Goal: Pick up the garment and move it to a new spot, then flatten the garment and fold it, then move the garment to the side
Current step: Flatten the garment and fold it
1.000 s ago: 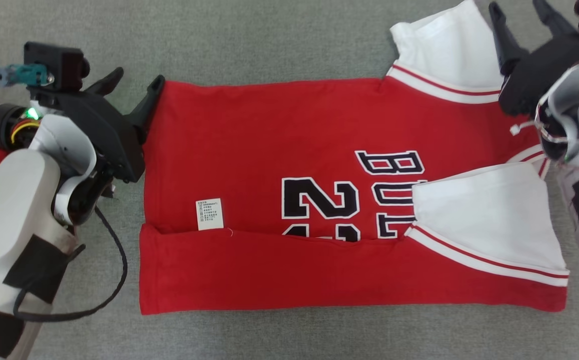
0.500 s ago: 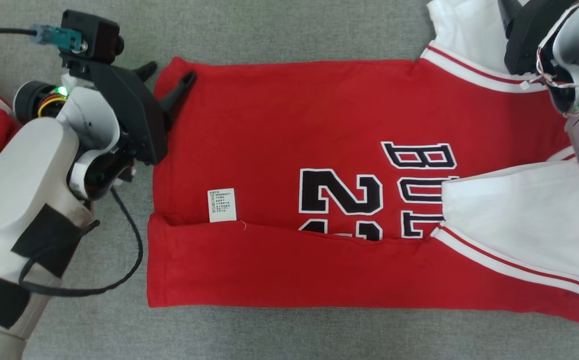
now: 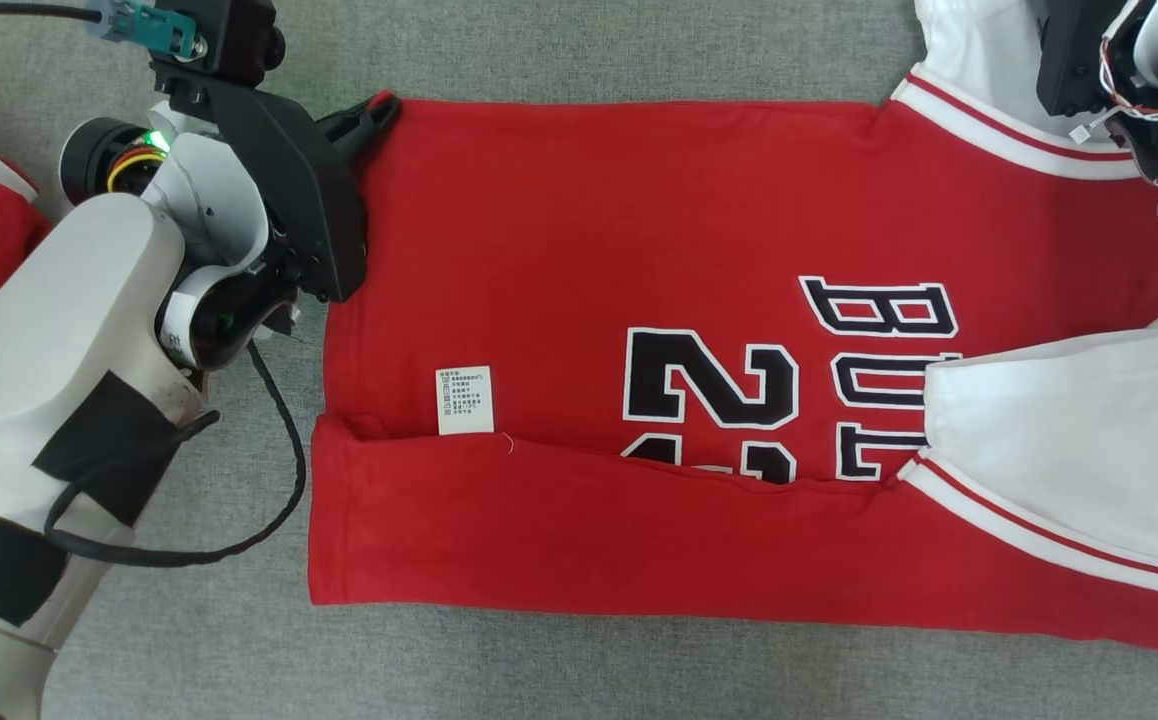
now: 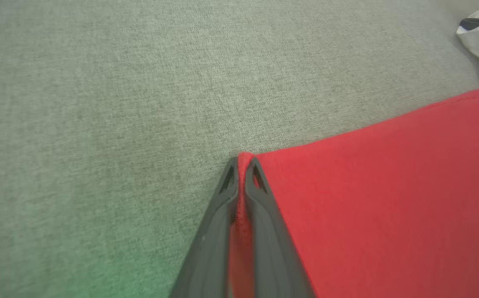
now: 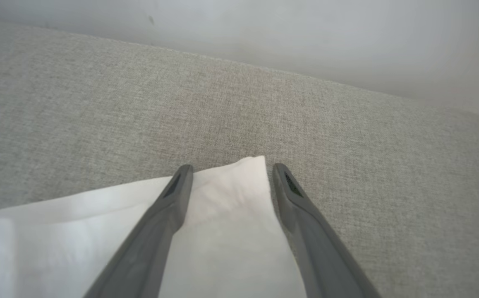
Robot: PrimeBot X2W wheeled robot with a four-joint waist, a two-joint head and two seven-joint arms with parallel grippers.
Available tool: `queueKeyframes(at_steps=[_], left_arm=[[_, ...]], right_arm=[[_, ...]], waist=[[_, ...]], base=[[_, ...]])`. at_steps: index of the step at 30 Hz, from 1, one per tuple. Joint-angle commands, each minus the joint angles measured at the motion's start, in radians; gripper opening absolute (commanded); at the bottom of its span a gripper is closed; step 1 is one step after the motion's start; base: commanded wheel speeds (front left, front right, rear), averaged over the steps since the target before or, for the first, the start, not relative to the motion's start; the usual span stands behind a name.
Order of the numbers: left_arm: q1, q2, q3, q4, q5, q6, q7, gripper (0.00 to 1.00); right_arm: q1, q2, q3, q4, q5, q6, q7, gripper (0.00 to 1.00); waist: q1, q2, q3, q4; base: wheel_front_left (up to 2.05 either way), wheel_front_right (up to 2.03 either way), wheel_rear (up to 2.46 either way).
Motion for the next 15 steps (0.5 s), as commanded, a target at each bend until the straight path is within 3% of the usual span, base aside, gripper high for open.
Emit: queueKeyframes(at_steps=[1, 2, 15], left_arm=[[-0.005, 0.005, -0.014, -0.003, -0.003, 0.002, -0.017, 0.00], [-0.009, 0.008, -0.019, -0.004, -0.002, 0.002, -0.025, 0.00], [0.027, 0.018, -0.025, 0.053, 0.003, 0.002, -0.174, 0.00]], right_arm=[[-0.001, 0.004, -0.001, 0.015, -0.015, -0.002, 0.015, 0.36], [-0.006, 0.006, -0.003, 0.018, -0.017, -0.002, 0.019, 0.00], [0.024, 0.027, -0.026, 0.006, 0.006, -0.002, -0.148, 0.00]], waist=[[0.0000, -0.0001, 0.001, 0.002], [0.0000, -0.0001, 0.002, 0.002], [0.0000, -0.0001, -0.080, -0.032]], base=[[0.00, 0.00, 0.00], [0.00, 0.00, 0.00], [0.00, 0.00, 0.00]])
